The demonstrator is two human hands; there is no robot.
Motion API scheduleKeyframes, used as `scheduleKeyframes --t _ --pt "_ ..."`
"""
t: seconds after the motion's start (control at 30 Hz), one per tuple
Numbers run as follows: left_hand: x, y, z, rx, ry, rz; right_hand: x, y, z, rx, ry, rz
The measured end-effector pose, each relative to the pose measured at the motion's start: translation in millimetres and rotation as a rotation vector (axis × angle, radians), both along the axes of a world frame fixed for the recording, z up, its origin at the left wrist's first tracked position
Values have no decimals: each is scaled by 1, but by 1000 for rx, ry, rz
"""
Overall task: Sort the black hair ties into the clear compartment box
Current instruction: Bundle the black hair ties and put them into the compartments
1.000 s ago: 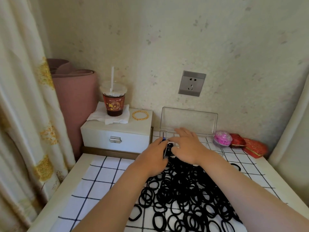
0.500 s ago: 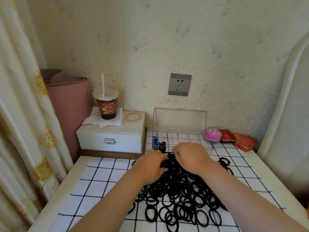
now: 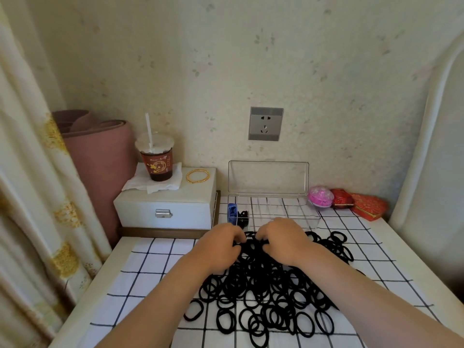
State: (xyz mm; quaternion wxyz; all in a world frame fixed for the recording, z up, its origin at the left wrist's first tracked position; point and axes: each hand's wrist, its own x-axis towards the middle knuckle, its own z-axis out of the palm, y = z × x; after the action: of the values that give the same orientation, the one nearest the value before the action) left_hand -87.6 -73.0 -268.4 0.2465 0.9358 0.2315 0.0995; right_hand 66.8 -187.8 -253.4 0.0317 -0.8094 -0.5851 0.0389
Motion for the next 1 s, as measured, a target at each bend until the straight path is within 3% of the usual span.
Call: scheduleKeyframes --t 0.13,0.23,0.33,0.43,0.53,0.73,1.0 --pt "4 -3 8 -53 -219 72 6 -3 15 166 433 -84" --pt "7 -10 19 -365 -252 70 5 -6 27 273 715 -91" --pt "11 -16 26 -599 -233 60 -1 -7 34 343 855 -151" --pt "9 -19 35 -809 -225 103 -7 -4 36 355 858 -196" --pt "3 -13 35 -686 -175 100 -12 0 37 330 880 -211" --pt "-9 5 32 -673 -119 190 -11 -1 36 188 1116 -235" --pt "-12 18 26 -609 -62 250 -9 5 29 151 1111 -228"
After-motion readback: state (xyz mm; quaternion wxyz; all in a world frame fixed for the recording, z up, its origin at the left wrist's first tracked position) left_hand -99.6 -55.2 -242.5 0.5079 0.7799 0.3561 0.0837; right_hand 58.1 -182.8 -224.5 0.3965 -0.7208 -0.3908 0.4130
